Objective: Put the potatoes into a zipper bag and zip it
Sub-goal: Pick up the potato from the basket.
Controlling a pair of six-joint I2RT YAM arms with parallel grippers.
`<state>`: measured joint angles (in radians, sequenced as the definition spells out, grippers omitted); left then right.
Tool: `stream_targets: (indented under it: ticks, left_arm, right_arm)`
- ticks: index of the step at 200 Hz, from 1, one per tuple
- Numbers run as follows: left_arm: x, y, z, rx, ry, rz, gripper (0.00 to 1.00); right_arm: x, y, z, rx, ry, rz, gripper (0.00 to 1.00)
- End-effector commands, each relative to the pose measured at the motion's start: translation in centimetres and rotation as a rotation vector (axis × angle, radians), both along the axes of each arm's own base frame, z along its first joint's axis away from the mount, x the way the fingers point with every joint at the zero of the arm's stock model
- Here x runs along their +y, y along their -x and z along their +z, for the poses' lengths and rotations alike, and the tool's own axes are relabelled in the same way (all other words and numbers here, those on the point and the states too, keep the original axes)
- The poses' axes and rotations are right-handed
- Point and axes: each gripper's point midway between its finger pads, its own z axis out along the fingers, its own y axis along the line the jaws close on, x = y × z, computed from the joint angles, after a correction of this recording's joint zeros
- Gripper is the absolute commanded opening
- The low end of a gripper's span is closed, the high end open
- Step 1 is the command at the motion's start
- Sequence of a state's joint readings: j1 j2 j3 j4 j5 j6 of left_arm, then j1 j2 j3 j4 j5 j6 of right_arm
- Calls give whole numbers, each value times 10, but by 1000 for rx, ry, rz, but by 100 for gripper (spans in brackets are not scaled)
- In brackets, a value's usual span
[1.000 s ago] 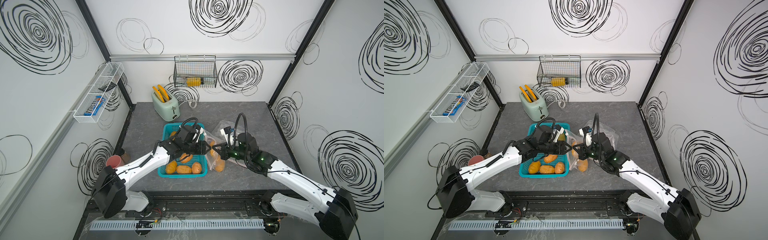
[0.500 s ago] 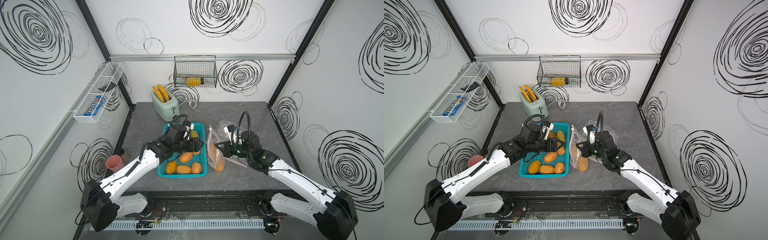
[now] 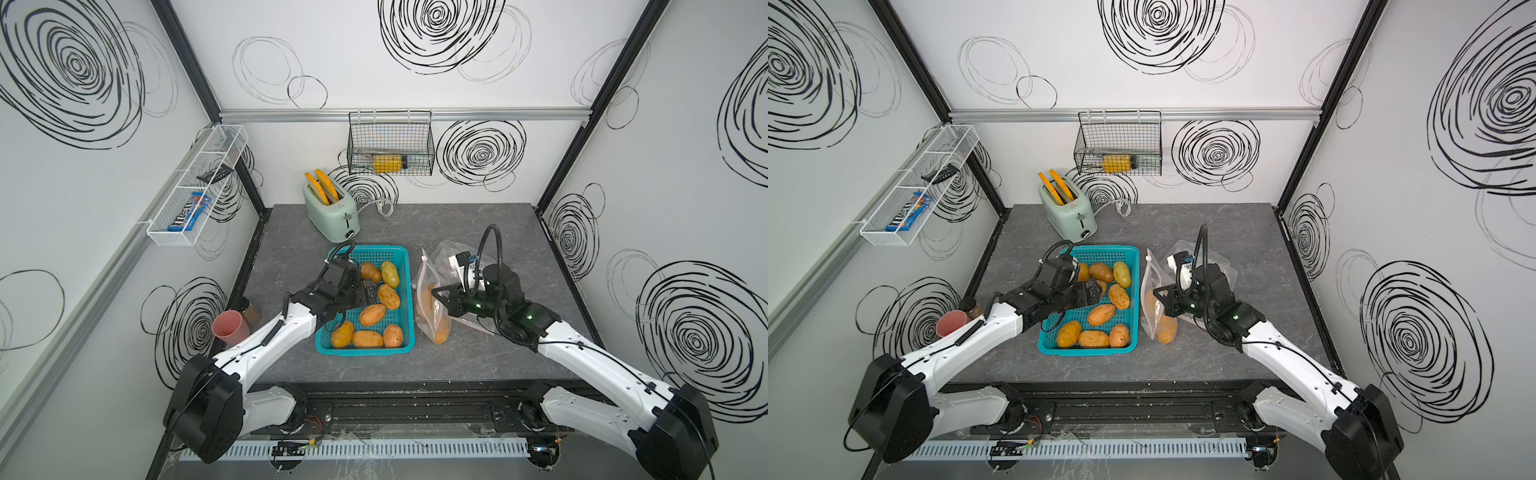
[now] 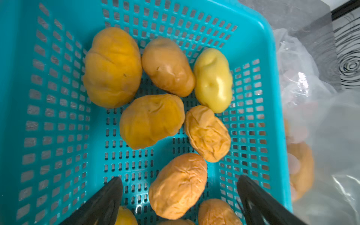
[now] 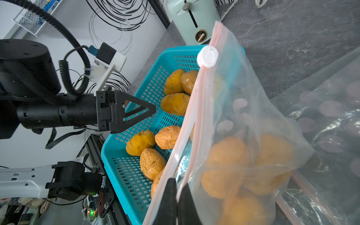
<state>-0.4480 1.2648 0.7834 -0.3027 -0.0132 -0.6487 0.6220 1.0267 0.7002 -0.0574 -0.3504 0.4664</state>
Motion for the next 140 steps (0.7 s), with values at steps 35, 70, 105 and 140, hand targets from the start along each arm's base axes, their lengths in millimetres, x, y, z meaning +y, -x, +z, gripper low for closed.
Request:
stream_targets:
  ticks: [35,70,105,140]
  left_arm:
    - [11,-35,-27,-11,23,98,96]
    - [3,-42,-46,11,100,74,96]
    - [-4,-44,-58,39,113,54,98]
    - [-5,-48,-65,37,123,50,97]
  right_arm:
    - [-4,3,-7,-3,17,-1,0]
    - [-4,3,-10,-1,17,2,0]
    - [-4,4,-16,13,38,12,0]
    - [-4,5,-21,22,40,12,0]
